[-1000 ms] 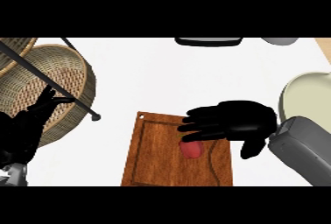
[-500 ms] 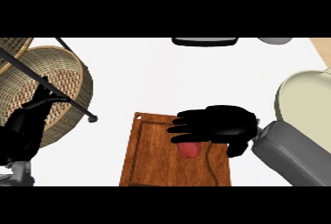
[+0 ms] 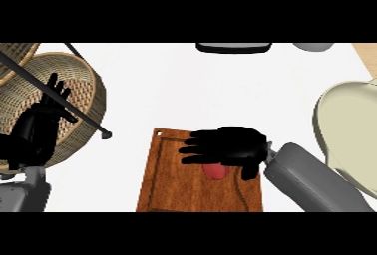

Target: Pick the bell pepper from the cutting board and place it in the pot

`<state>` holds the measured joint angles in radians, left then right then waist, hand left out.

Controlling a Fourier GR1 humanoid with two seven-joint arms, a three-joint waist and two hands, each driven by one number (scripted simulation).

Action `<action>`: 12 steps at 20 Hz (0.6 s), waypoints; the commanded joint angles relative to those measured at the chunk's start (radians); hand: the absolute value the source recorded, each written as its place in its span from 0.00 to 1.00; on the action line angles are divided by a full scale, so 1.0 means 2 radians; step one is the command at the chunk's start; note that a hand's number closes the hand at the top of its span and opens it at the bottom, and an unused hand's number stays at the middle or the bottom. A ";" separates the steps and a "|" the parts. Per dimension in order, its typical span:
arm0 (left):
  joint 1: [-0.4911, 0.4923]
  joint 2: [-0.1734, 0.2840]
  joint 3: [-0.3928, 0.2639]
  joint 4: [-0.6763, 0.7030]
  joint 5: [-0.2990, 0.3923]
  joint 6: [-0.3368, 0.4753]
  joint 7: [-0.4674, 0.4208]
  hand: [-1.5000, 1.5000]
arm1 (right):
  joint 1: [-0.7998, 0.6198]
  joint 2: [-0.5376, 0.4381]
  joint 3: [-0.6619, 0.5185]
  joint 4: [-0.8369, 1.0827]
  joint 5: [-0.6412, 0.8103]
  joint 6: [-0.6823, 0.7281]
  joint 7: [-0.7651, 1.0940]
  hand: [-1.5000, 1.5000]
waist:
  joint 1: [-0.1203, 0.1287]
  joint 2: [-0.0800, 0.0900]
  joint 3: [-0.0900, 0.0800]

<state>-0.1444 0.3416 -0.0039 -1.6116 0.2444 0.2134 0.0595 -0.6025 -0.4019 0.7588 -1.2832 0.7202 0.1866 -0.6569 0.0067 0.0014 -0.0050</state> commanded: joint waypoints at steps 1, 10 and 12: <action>-0.060 -0.023 -0.001 0.031 -0.003 -0.003 -0.015 0.50 | 0.006 0.016 -0.008 0.035 0.025 -0.011 -0.033 0.00 | -0.004 0.001 0.002; -0.045 -0.042 -0.009 0.012 -0.018 0.005 -0.004 0.50 | 0.022 0.071 0.023 0.052 0.084 -0.049 -0.080 1.00 | -0.004 0.000 0.003; -0.059 -0.028 0.004 0.027 -0.011 -0.016 -0.014 0.50 | 0.014 0.073 0.012 0.078 0.090 -0.075 -0.111 1.00 | -0.003 0.001 0.003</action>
<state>-0.1743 0.3060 0.0232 -1.5809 0.2189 0.2006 0.0358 -0.5938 -0.2945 0.7852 -1.1593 0.8848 0.1239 -0.8030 0.0081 -0.0083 -0.0151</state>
